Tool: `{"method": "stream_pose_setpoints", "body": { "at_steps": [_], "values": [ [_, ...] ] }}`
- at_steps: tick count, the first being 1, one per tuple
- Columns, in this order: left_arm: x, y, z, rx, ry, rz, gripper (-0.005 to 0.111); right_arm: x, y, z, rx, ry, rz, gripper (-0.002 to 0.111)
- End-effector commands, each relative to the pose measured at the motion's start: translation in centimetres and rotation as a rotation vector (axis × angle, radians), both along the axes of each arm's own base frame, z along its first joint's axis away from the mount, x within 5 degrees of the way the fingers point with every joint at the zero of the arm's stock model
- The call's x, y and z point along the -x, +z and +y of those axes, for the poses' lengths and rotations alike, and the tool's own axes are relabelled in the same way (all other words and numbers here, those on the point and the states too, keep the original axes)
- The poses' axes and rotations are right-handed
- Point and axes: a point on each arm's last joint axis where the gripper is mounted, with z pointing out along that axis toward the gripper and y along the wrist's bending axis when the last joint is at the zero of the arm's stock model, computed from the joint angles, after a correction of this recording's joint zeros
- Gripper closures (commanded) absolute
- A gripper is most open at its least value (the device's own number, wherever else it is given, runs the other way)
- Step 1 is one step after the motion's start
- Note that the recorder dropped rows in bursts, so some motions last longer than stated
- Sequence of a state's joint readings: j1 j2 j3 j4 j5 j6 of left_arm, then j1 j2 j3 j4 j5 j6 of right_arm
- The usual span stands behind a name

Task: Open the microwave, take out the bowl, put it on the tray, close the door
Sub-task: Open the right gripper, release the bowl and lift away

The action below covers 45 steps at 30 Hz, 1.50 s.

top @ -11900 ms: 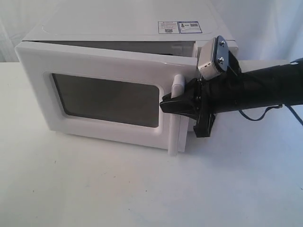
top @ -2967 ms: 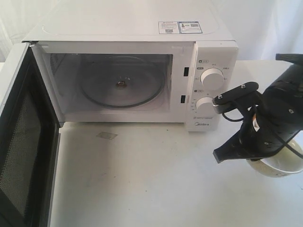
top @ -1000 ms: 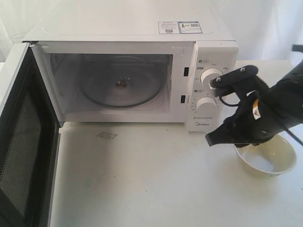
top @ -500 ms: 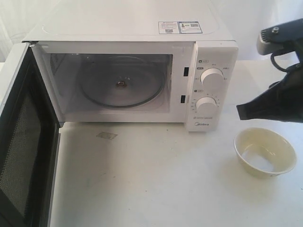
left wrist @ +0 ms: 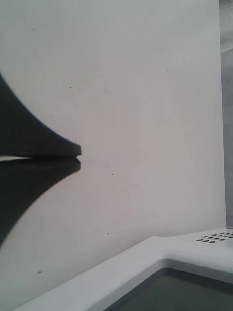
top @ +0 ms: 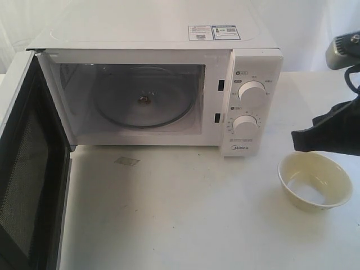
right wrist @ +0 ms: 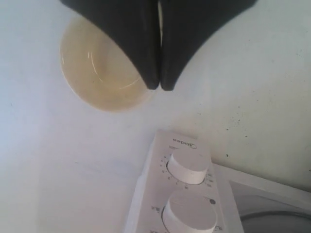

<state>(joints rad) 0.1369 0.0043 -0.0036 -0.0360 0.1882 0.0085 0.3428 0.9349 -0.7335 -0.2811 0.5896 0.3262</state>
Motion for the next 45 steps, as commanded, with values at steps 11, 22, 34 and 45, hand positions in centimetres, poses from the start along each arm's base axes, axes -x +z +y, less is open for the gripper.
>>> {"method": "stream_pose_setpoints", "body": {
  "at_steps": [11,22,34,45],
  "values": [
    [0.0,-0.1,0.0,0.012,0.002,-0.004,0.107,2.4,1.8,-0.4,-0.129,0.01,-0.129,0.108],
    [0.0,-0.1,0.0,0.012,0.002,-0.004,0.107,2.6,1.9,0.5,-0.163,0.107,-0.126,0.108],
    [0.3,6.3,0.7,0.063,0.08,-0.673,0.107,2.9,1.8,1.1,-0.182,0.176,-0.106,0.108],
    [3.5,17.6,-1.4,0.078,-0.075,-0.218,0.107,2.9,1.9,1.2,-0.204,0.173,-0.107,0.108]
  ]
}}
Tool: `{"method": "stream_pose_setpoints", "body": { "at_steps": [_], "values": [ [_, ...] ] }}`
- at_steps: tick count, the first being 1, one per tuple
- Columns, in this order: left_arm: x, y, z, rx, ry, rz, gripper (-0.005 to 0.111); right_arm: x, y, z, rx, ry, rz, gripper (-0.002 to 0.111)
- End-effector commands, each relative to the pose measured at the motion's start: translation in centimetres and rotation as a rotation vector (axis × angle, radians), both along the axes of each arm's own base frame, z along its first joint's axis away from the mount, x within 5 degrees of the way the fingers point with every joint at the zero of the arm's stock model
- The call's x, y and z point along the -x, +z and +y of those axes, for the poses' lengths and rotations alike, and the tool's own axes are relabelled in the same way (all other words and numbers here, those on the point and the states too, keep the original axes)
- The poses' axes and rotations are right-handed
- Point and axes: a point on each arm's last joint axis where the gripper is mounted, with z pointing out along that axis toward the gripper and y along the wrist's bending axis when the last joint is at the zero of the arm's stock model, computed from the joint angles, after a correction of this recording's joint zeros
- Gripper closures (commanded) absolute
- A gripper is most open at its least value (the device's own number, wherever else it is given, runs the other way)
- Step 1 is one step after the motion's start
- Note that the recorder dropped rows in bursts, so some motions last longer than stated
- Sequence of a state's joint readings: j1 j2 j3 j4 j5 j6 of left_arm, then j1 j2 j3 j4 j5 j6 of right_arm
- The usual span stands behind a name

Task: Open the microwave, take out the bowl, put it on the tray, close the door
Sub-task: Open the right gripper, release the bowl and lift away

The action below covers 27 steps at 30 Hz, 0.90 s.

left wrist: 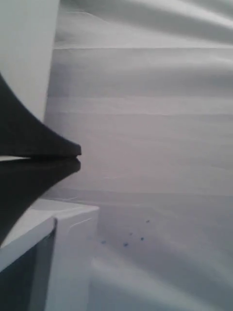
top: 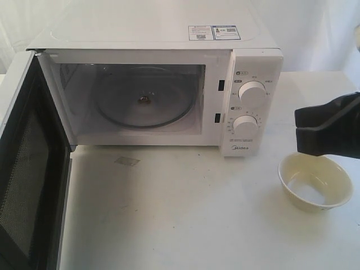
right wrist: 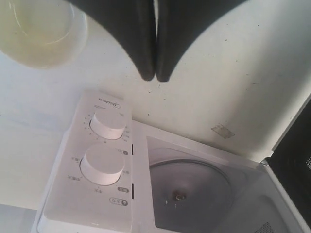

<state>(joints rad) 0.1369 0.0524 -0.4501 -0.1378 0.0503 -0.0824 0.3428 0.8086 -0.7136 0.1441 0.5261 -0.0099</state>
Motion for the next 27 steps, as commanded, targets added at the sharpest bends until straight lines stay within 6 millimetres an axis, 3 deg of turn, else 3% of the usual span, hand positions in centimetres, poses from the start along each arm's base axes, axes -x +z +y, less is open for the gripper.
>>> {"method": "stream_pose_setpoints", "body": {
  "at_steps": [1,4,7,18,27],
  "values": [
    [0.7,2.4,-1.0,-0.093,-0.098,0.43,0.107,0.1,0.0,0.0,-0.017,0.0,-0.007,0.108],
    [0.8,2.9,-1.1,-0.139,-0.137,0.659,0.107,0.1,0.0,0.0,-0.022,0.0,-0.003,0.108],
    [0.8,2.8,-0.9,-0.154,-0.133,0.768,0.107,0.2,0.0,0.0,-0.02,0.002,0.005,0.108],
    [0.7,3.0,-0.9,-0.153,-0.131,0.741,0.107,0.2,-0.1,0.0,-0.026,0.003,0.015,0.108],
    [0.4,2.8,-1.0,-0.137,-0.155,0.778,0.107,1.3,1.5,-0.1,-0.095,0.031,-0.186,0.108]
  ]
}}
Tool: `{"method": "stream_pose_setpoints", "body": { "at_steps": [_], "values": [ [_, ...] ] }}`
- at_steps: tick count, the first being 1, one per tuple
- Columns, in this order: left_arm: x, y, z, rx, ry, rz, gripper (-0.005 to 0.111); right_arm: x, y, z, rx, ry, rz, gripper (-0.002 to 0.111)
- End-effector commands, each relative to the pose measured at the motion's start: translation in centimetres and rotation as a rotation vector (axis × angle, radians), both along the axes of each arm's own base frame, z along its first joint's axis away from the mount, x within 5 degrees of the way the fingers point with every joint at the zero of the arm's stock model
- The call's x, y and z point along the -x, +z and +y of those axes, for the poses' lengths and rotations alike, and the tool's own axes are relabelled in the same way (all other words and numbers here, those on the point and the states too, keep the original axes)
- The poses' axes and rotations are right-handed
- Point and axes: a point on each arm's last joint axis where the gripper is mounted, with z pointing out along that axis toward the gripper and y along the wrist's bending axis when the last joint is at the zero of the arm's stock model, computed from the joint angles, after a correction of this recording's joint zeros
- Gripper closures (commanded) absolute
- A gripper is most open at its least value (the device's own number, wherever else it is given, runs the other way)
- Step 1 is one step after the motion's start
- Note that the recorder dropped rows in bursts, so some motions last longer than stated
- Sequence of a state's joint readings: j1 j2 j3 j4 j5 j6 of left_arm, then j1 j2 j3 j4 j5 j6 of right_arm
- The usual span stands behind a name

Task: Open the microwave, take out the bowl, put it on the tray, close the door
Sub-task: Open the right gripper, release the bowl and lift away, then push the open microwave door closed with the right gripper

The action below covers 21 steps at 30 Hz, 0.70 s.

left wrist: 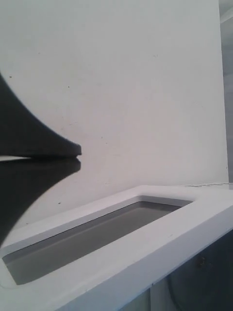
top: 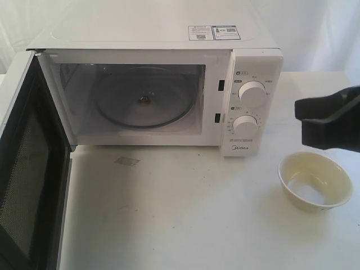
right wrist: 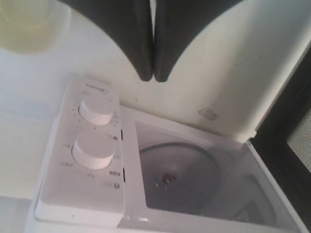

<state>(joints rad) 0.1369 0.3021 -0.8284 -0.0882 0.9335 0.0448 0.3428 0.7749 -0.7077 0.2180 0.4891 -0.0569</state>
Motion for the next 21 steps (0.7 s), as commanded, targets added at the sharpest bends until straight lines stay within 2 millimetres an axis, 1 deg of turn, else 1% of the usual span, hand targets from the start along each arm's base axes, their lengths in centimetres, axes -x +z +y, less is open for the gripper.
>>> {"method": "stream_pose_setpoints", "body": {
  "at_steps": [1,5,8,11,13,14,15,17,18,19,20,21],
  "values": [
    [-0.6,-0.1,-0.1,0.015,-0.015,0.049,0.107,1.1,0.9,-0.3,-0.067,0.008,-0.181,0.108],
    [-2.0,-0.4,0.1,0.026,-0.017,0.136,0.107,2.5,1.0,-1.2,-0.119,-0.037,-0.318,0.108],
    [-3.8,-1.1,0.2,0.058,-0.02,0.227,0.107,3.2,1.0,-1.7,-0.149,-0.058,-0.377,0.108],
    [-5.9,-2.2,-0.2,0.149,-0.057,0.318,0.107,3.5,1.1,-1.8,-0.154,-0.06,-0.389,0.108],
    [-7.6,-2.8,-0.9,0.258,-0.12,0.362,0.107,3.4,1.0,-1.8,-0.153,-0.06,-0.387,0.108],
    [-8.3,-2.9,-1.4,0.292,-0.179,0.37,0.107,3.4,1.0,-1.7,-0.152,-0.06,-0.385,0.108],
    [-9.2,-3.0,-2.1,0.324,-0.284,0.371,0.107,3.4,1.0,-1.7,-0.152,-0.06,-0.385,0.108],
    [-10.6,-2.5,-3.8,0.39,-0.577,0.314,0.107,3.3,0.9,-1.7,-0.148,-0.058,-0.375,0.108],
    [-11.0,-2.1,-4.5,0.412,-0.722,0.259,0.107,3.3,0.8,-1.7,-0.146,-0.056,-0.368,0.108],
    [-11.3,-1.6,-5.2,0.419,-0.893,0.16,0.107,3.3,0.8,-1.7,-0.145,-0.055,-0.366,0.108],
    [-11.5,-0.9,-5.6,0.436,-1.005,0.061,0.107,3.3,0.8,-1.6,-0.143,-0.053,-0.36,0.108],
    [-11.6,-0.4,-5.8,0.48,-1.044,-0.004,0.107,3.3,0.7,-1.6,-0.139,-0.05,-0.354,0.108]
  ]
}}
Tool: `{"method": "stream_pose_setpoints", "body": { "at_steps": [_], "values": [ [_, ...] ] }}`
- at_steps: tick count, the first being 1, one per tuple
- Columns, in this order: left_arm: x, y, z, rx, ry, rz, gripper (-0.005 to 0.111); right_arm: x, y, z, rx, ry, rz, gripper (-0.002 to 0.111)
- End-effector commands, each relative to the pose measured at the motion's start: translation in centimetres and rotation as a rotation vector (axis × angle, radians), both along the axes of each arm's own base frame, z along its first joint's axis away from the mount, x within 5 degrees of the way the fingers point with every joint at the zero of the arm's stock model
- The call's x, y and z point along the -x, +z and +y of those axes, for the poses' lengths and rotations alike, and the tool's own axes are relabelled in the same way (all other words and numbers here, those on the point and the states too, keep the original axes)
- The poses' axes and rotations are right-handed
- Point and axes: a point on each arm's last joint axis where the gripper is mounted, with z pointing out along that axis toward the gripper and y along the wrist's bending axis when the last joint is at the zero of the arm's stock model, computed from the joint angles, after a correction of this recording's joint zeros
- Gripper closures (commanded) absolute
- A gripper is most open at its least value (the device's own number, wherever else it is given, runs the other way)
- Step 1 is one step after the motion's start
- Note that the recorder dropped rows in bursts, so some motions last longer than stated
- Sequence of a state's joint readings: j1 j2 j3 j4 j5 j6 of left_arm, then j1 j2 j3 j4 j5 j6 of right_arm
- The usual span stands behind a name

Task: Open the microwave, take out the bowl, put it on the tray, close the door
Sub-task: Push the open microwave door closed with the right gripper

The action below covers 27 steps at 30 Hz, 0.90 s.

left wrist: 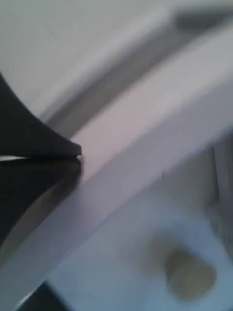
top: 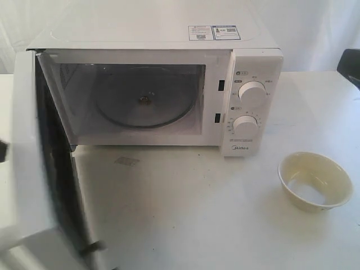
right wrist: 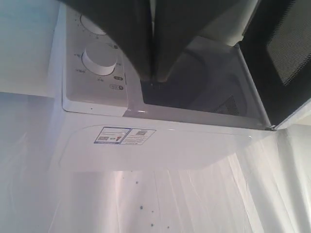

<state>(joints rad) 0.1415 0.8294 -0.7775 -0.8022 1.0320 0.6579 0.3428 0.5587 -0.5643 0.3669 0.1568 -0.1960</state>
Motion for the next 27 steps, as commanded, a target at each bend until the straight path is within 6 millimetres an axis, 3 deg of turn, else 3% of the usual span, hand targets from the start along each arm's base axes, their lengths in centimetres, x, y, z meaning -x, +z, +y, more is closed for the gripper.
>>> {"method": "stream_pose_setpoints", "body": {
  "at_steps": [1,6,9,13,17,22,27],
  "values": [
    [-0.8,2.9,-2.2,0.348,-0.303,-0.293,0.107,-0.1,-0.4,0.1,0.016,0.004,0.026,0.108],
    [-1.5,2.5,-1.4,0.192,-0.178,-0.28,0.107,0.0,-0.9,0.2,0.037,0.021,0.07,0.108],
    [-1.3,1.9,-0.7,0.084,-0.097,-0.233,0.107,-1.0,-2.0,0.9,0.064,0.055,0.164,0.108],
    [-0.2,2.5,-0.6,0.044,-0.058,-0.292,0.107,-5.5,-4.4,5.2,0.194,0.201,0.279,0.108],
    [0.7,2.6,-0.7,0.024,-0.052,-0.326,0.107,-8.6,-4.6,7.7,0.217,0.152,0.153,0.108],
    [1.8,0.8,-0.4,-0.026,-0.021,-0.299,0.107,-11.9,-7.3,13.8,0.376,0.321,0.259,0.108],
    [2.7,0.2,-0.2,-0.068,0.006,-0.261,0.107,-12.5,-6.7,14.6,0.364,0.289,0.179,0.108]
  ]
}}
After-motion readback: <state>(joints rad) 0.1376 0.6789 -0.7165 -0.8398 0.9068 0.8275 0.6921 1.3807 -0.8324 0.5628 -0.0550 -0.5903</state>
